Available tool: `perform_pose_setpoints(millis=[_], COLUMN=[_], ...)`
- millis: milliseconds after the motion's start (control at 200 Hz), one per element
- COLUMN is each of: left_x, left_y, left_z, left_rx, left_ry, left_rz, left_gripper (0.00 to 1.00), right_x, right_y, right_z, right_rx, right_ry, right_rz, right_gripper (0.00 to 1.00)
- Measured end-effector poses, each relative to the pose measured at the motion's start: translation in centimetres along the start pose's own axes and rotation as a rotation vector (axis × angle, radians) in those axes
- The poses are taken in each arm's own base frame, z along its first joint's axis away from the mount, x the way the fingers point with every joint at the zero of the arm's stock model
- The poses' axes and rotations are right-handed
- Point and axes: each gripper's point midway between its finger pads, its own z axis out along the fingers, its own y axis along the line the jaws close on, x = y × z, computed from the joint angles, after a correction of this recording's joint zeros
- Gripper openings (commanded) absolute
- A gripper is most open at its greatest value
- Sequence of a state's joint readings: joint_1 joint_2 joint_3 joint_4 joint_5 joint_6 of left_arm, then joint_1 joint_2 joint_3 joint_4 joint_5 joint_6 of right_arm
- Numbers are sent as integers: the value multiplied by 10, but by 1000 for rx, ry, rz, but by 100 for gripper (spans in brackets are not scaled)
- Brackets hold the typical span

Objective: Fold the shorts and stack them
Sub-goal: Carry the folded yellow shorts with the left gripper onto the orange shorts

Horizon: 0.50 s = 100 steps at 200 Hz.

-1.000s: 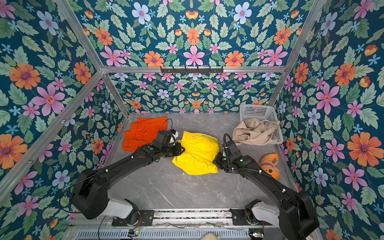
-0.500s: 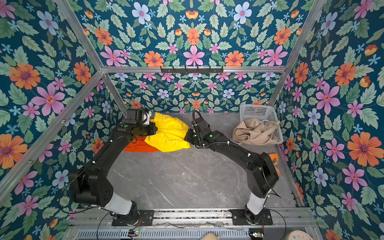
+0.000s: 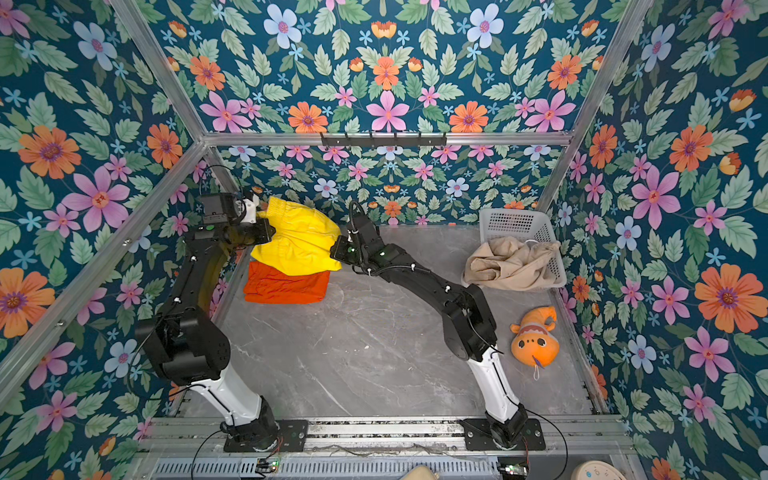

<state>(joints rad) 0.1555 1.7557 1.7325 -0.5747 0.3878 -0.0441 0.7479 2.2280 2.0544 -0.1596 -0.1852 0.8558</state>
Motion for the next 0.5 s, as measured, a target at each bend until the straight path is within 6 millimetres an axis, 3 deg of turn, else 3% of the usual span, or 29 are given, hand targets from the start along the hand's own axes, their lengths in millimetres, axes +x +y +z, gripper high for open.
perform_pose_setpoints(millis=[180,265,360,500], left_x=[-25,-24,-4,40], left_y=[22,36,53,70], left_z=[13,29,53,74], left_rx=[9,21,19,6], left_ry=[-69,-72,-33,53], left_rz=[15,3,-26,-81], left_gripper=[0,0,0,0], right_x=[-9,-9,1,34], right_y=[3,-2,-18,-53], right_z=[37,56,77,99], right_rx=[-44,-53,-37,24], right_ry=[-28,-34,-17,64], right_rz=[-32,-42,-39,-20], right_gripper=[0,0,0,0])
